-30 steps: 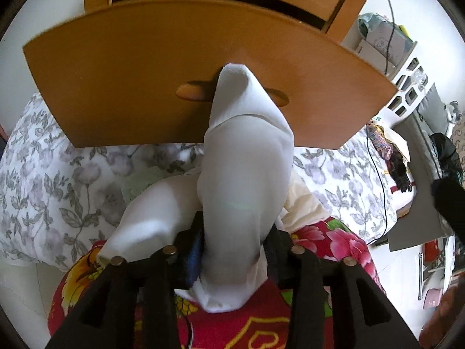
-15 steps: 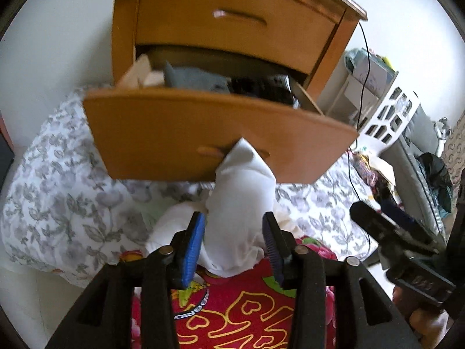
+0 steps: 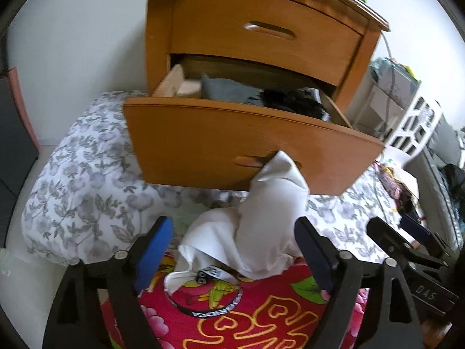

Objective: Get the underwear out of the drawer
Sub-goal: 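Withdraw the open left gripper from the white shirt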

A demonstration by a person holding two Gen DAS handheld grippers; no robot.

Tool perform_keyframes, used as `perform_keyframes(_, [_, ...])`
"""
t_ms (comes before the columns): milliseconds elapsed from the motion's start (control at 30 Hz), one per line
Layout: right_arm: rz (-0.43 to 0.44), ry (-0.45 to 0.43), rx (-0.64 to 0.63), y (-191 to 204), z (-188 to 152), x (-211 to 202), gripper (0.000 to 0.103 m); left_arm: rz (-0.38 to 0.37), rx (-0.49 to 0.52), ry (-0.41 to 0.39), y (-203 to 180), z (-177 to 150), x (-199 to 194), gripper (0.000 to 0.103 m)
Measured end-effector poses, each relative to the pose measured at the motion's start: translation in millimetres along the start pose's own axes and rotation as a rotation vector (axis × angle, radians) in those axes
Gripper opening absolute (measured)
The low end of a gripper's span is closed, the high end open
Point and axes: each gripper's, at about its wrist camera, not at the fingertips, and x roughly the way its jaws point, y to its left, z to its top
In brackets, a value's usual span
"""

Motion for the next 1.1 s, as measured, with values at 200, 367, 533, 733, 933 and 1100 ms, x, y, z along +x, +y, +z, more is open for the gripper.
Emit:
perform_keyframes(200, [0.005, 0.012, -0.009, 0.7, -0.6, 2.9, 0.103, 0.058, -0.007, -0.019, 5.9, 5.7, -3.5, 0.093])
perform_keyframes(367, [0.009, 0.021, -0.019, 1.6, -2.2, 6.5, 0.103, 0.045, 0.016, -0.059, 0.4, 33.3, -19.2, 0.100])
perform_keyframes(533, [0.001, 0.026, -0.024, 0.5, 0.2, 8.6, 0.103, 0.051, 0.043, -0.104, -8.2, 71.8, -36.5, 0.100])
perform_keyframes(733, [-0.010, 0.029, -0.054, 4.6, 7.0, 10.6, 0.103, -0.002, 0.030, -0.151, -15.5, 99.7, -45.3, 0.100])
perform_keyframes(933, [-0.004, 0.029, -0.075, 4.8, 18.5, 8.6, 0.103, -0.001, -0.014, -0.178, -9.6, 100.2, -37.6, 0.100])
perform_keyframes(1100, [0.003, -0.014, -0.115, 8.1, 41.6, -1.1, 0.103, 0.038, -0.038, -0.151, 3.8, 84.3, -21.3, 0.100])
